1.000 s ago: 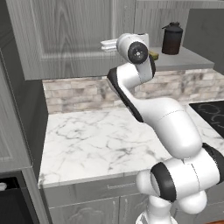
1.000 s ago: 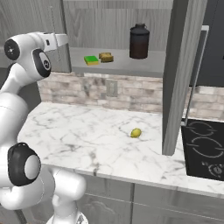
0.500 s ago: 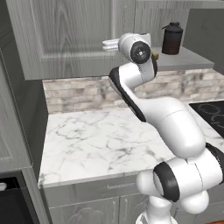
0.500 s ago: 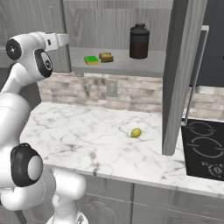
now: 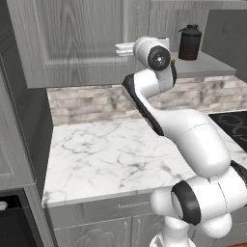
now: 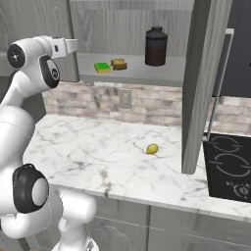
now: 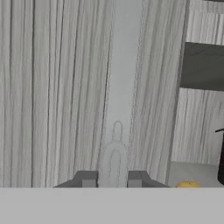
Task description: Pick the sponge and sponge from the cabinet and place them on the counter.
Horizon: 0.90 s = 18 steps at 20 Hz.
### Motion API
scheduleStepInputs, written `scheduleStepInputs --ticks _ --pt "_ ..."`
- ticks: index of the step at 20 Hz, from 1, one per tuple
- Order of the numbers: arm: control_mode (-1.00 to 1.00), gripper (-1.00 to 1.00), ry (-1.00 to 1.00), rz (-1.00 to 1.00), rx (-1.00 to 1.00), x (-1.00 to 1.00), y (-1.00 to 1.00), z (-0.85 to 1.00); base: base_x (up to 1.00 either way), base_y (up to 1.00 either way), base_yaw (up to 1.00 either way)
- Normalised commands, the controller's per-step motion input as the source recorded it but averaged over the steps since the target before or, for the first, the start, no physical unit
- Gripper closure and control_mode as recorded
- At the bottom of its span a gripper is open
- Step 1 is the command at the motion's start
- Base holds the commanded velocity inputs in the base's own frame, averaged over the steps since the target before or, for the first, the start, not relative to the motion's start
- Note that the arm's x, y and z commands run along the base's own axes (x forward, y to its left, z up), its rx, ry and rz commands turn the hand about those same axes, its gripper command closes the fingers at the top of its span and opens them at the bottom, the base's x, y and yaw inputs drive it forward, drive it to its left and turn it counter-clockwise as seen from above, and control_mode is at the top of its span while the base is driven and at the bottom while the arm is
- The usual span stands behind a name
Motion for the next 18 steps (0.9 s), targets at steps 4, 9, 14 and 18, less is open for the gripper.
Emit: scheduleStepInputs --ticks 4,9,14,18 --pt "-1.0 1.0 0.0 0.0 0.08 -0.31 0.0 0.31 0.0 0.0 0.0" --pt "-1.0 1.0 0.0 0.0 0.08 -0.4 0.03 0.35 0.0 0.0 0.0" --pt "-1.0 1.0 0.0 0.0 0.06 -0.43 0.09 0.36 0.0 0.0 0.0" --pt "-1.0 1.0 0.01 0.02 0.02 -0.45 0.17 0.36 0.0 0.0 0.0"
